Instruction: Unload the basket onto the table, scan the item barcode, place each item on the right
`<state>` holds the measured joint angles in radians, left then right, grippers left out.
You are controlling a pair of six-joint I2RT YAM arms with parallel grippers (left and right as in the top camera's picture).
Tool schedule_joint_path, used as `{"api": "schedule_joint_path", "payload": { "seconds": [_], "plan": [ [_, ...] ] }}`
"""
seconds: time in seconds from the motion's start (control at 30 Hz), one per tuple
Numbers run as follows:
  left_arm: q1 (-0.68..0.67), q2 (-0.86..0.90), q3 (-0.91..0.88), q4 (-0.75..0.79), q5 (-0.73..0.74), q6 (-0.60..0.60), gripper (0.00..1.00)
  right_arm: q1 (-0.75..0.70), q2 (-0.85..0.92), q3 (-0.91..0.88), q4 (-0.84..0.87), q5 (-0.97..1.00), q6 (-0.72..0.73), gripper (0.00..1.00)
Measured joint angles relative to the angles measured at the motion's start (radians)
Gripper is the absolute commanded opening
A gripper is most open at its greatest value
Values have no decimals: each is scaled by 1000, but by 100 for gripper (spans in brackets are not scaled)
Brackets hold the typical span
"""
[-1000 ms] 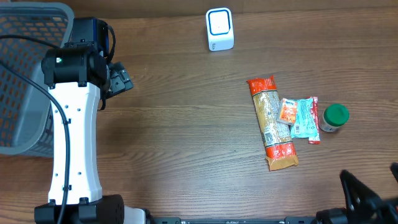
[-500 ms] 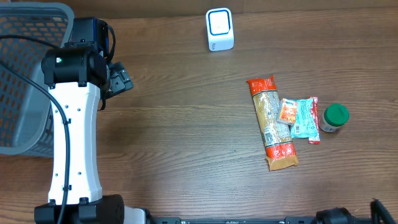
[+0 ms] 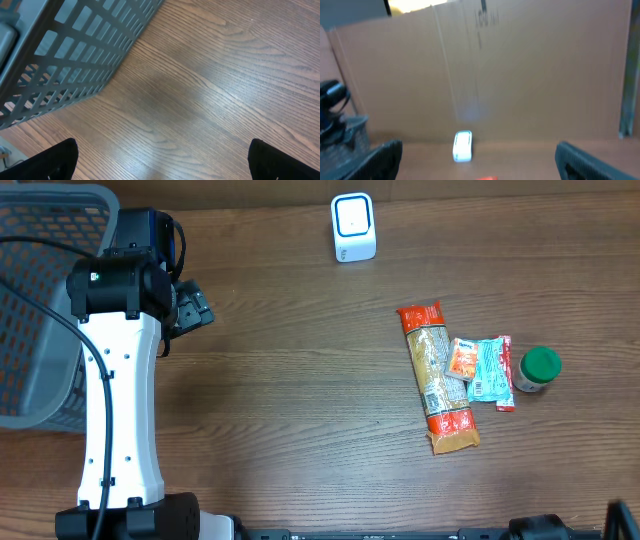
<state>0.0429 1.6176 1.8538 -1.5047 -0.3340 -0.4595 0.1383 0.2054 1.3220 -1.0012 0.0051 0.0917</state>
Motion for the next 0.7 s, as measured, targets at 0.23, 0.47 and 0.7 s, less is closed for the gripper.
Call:
{"api": "schedule_joint_path", "payload": {
  "seconds": [0.23, 0.47, 0.7],
  "plan": [
    [0, 0, 0, 0, 0, 0, 100, 0, -106, -345, 437, 3, -27, 100],
    [0, 0, 0, 0, 0, 0, 100, 0, -184, -704, 1006, -10, -40, 100],
    [0, 0, 0, 0, 0, 0, 100, 0, -190, -1045, 1422, -67, -40, 100]
  ]
}}
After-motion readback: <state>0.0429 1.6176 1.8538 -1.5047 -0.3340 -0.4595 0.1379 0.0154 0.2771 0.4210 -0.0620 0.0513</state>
